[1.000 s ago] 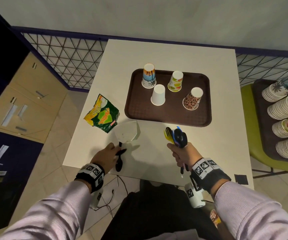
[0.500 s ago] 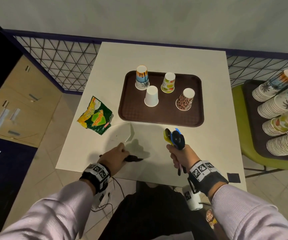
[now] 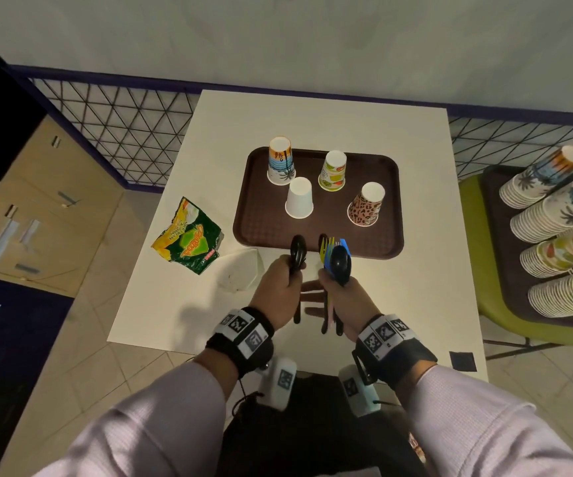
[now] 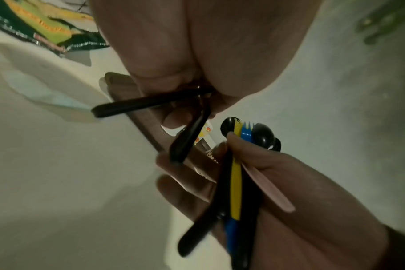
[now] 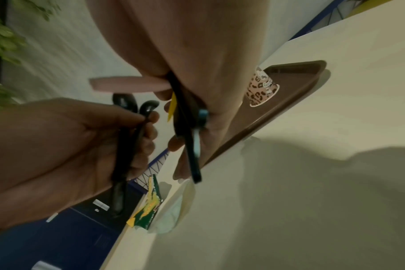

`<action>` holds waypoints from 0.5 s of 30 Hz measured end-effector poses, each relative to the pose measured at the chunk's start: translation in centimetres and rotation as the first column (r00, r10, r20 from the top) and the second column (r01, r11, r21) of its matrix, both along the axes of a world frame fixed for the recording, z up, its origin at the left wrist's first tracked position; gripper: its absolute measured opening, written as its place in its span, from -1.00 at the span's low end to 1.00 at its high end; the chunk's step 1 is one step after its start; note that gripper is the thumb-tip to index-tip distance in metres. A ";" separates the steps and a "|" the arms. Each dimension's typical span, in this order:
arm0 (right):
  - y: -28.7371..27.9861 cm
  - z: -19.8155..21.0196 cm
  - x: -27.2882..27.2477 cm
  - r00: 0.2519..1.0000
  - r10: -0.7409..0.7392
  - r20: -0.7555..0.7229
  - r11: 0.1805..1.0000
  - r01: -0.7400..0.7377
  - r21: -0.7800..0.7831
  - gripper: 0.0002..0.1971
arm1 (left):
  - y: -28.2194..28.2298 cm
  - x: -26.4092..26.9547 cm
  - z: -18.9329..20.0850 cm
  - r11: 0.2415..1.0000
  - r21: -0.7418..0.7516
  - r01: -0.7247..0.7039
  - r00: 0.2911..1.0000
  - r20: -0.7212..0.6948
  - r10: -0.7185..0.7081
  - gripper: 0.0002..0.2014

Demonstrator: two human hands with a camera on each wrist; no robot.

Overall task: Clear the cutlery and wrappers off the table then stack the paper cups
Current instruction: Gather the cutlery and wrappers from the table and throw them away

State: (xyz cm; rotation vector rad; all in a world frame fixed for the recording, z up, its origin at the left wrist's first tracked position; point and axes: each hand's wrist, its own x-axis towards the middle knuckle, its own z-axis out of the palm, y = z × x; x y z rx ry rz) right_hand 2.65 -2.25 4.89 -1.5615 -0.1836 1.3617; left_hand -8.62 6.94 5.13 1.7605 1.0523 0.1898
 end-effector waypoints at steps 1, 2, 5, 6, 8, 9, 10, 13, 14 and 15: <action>0.2 0.3 -0.2 1.000 -0.016 -0.023 1.000 0.017 0.014 -0.71 | -0.1 0.5 0.1 0.999 -0.043 -0.019 1.000 -0.004 0.019 -0.78; 0.3 0.6 -0.4 0.999 -0.033 -0.042 0.999 0.034 0.026 -0.73 | -0.2 0.9 0.3 0.996 -0.083 -0.038 0.999 -0.013 0.037 -0.77; 0.5 0.8 -0.5 0.996 -0.070 -0.060 0.997 0.072 0.021 -0.75 | -0.6 1.9 0.7 0.981 -0.165 -0.100 0.995 -0.019 0.098 -0.80; 0.5 0.8 -0.5 0.995 -0.075 -0.060 0.997 0.076 0.015 -0.74 | -0.7 2.1 0.8 0.973 -0.196 -0.119 0.993 -0.010 0.120 -0.82; 0.4 0.7 -0.5 0.997 -0.054 -0.053 0.998 0.055 0.007 -0.75 | -1.1 2.4 1.1 0.954 -0.262 -0.145 0.989 0.001 0.150 -0.86; 0.3 0.8 -0.6 0.999 -0.030 -0.040 1.000 0.030 0.001 -0.78 | -1.2 2.6 0.9 0.948 -0.279 -0.150 0.988 -0.011 0.153 -0.86; 0.2 0.9 -0.7 1.000 -0.006 -0.022 1.000 0.006 -0.010 -0.81 | -1.2 2.7 0.8 0.940 -0.302 -0.159 0.987 -0.024 0.159 -0.86; 0.2 0.8 -0.7 1.000 0.006 -0.008 1.000 -0.007 -0.016 -0.81 | -1.4 2.8 0.6 0.872 -0.439 -0.218 0.971 -0.008 0.239 -0.84; 0.2 0.9 -0.7 1.000 -0.006 -0.024 1.000 0.006 -0.005 -0.80 | -1.5 2.8 0.7 0.859 -0.457 -0.232 0.966 -0.001 0.260 -0.83; 0.2 0.9 -0.7 0.999 -0.013 -0.040 1.000 0.013 0.002 -0.79 | -1.5 2.9 0.6 0.854 -0.457 -0.250 0.960 -0.003 0.280 -0.80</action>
